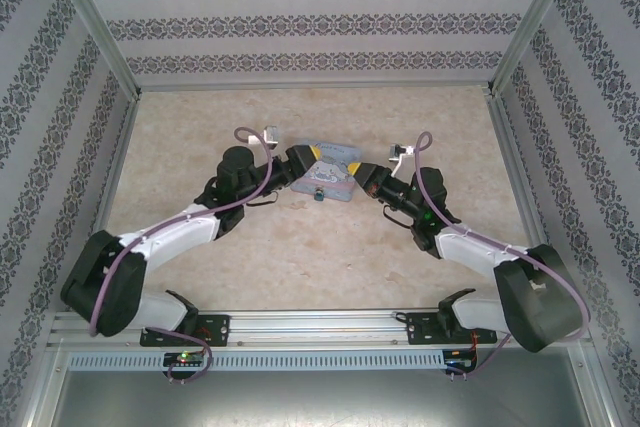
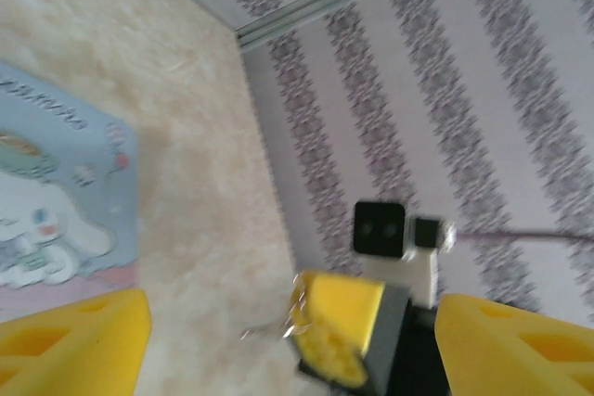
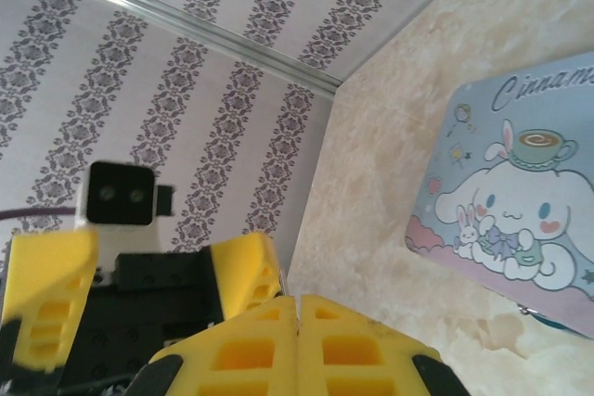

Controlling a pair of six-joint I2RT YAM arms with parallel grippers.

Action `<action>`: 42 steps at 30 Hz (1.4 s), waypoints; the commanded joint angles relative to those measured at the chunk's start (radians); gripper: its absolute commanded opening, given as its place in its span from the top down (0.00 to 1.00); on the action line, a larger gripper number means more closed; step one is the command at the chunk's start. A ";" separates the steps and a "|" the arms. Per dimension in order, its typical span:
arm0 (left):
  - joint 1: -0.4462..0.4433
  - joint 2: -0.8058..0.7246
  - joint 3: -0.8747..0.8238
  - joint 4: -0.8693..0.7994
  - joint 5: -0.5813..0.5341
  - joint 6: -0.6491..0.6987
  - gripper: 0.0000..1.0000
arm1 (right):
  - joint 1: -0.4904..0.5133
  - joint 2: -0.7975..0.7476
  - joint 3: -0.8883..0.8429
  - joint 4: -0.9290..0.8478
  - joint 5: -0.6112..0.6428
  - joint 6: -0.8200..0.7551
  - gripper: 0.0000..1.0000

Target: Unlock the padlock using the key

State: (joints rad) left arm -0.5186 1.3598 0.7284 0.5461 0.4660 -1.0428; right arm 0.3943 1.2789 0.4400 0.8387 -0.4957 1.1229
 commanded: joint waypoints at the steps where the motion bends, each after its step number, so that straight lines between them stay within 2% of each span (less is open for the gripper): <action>1: 0.000 -0.045 -0.027 -0.301 -0.022 0.282 0.19 | -0.011 0.056 0.012 -0.003 -0.026 0.007 1.00; 7: -0.019 -0.006 -0.045 -0.421 -0.026 0.467 0.20 | -0.012 0.194 0.055 0.042 -0.048 0.024 1.00; 13: -0.047 0.122 -0.007 -0.431 -0.060 0.551 0.27 | -0.040 0.304 0.101 0.066 -0.059 0.037 1.00; 23: -0.082 0.357 0.093 -0.316 -0.144 0.622 0.33 | -0.110 0.420 0.157 0.106 -0.106 0.070 1.00; 32: -0.087 0.471 0.106 -0.141 -0.243 0.650 0.40 | -0.149 0.463 0.190 0.108 -0.144 0.083 1.00; 42: -0.095 0.561 0.137 -0.047 -0.230 0.643 0.43 | -0.159 0.495 0.212 0.112 -0.172 0.093 1.00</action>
State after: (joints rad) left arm -0.6022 1.8713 0.8417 0.4362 0.2375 -0.4187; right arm 0.2459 1.7531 0.6270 0.9108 -0.6418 1.2079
